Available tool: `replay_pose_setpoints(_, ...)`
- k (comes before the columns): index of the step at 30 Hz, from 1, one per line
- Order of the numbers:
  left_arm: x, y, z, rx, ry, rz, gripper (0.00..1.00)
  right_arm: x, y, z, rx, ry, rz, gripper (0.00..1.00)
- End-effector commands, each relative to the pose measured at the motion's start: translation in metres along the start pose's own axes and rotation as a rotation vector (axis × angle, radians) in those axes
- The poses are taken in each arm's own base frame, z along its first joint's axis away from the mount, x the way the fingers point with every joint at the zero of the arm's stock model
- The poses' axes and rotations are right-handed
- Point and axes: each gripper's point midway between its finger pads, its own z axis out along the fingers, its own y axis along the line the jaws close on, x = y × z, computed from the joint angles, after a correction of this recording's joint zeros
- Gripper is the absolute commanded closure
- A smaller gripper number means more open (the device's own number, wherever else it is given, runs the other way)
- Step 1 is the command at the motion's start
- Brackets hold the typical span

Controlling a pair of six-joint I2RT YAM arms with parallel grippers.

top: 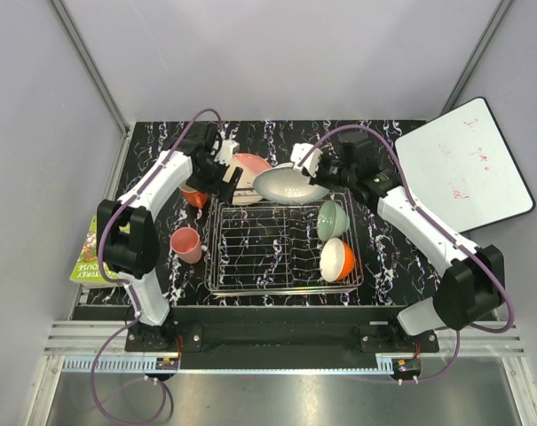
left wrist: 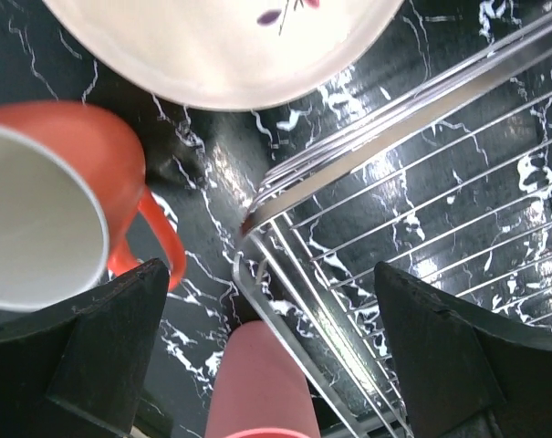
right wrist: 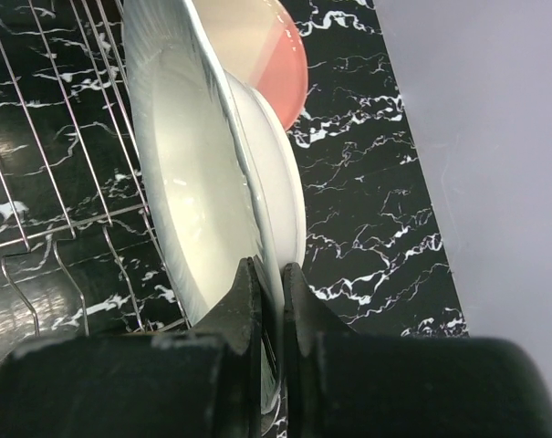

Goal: Load the mixed dishes into the dish rack

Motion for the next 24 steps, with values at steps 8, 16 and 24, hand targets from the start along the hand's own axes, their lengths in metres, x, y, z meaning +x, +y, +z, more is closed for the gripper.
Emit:
replay_pose_setpoints(8,-0.04,0.003,0.006,0.008,-0.066,0.018,0.01,0.047,0.012,-0.005,-0.009,0.18,0.019,1.0)
replay_pose_setpoints(16,-0.037,0.005,0.014,0.003,-0.045,-0.007,0.01,0.029,0.011,-0.023,0.016,0.122,0.021,1.0)
replay_pose_setpoints(24,-0.034,0.007,0.016,-0.006,-0.033,-0.011,0.01,0.016,0.009,-0.03,0.007,0.095,0.039,1.0)
